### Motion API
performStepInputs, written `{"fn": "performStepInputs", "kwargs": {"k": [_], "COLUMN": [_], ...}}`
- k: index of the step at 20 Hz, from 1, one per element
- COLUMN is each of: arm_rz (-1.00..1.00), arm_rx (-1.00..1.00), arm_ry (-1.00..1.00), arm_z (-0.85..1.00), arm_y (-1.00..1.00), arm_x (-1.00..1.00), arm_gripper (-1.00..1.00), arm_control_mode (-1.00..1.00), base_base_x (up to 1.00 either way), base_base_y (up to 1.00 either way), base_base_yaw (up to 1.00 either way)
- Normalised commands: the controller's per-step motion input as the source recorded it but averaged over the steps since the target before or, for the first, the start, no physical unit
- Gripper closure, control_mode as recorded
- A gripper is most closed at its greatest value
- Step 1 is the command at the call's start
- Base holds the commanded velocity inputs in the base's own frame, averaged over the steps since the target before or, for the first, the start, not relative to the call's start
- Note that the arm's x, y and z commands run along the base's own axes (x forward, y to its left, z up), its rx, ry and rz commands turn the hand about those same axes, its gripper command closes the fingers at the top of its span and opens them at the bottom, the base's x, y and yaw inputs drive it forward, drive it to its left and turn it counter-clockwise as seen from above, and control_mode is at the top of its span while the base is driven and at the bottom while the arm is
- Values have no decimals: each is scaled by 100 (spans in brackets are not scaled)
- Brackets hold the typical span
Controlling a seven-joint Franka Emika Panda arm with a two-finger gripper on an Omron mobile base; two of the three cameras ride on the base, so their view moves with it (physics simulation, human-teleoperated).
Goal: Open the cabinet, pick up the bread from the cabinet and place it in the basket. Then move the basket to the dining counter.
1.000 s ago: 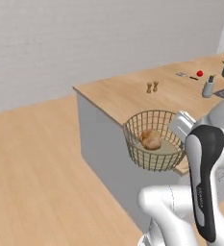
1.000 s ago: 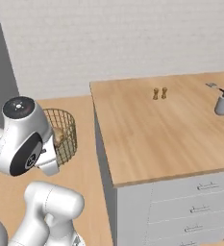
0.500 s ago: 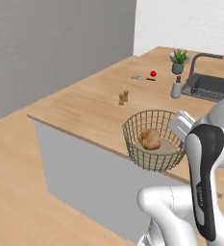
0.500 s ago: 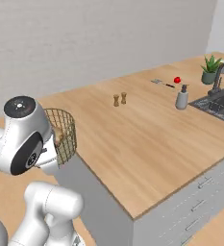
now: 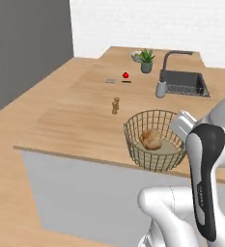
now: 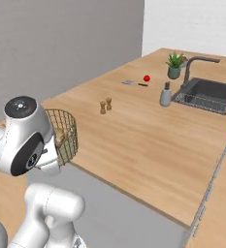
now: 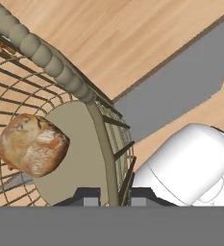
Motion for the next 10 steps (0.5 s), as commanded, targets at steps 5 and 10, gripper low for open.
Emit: {"fn": "performStepInputs", "kwargs": {"k": [5, 10], "arm_rz": [0, 0], "arm_rx": [0, 0], "arm_ry": [0, 0], "arm_z": [0, 0], "arm_y": [0, 0], "arm_x": [0, 0], "arm_gripper": [100, 100], "arm_control_mode": [100, 100], "base_base_x": [34, 51], "base_base_y": [100, 100], "base_base_yaw": [-54, -55]}}
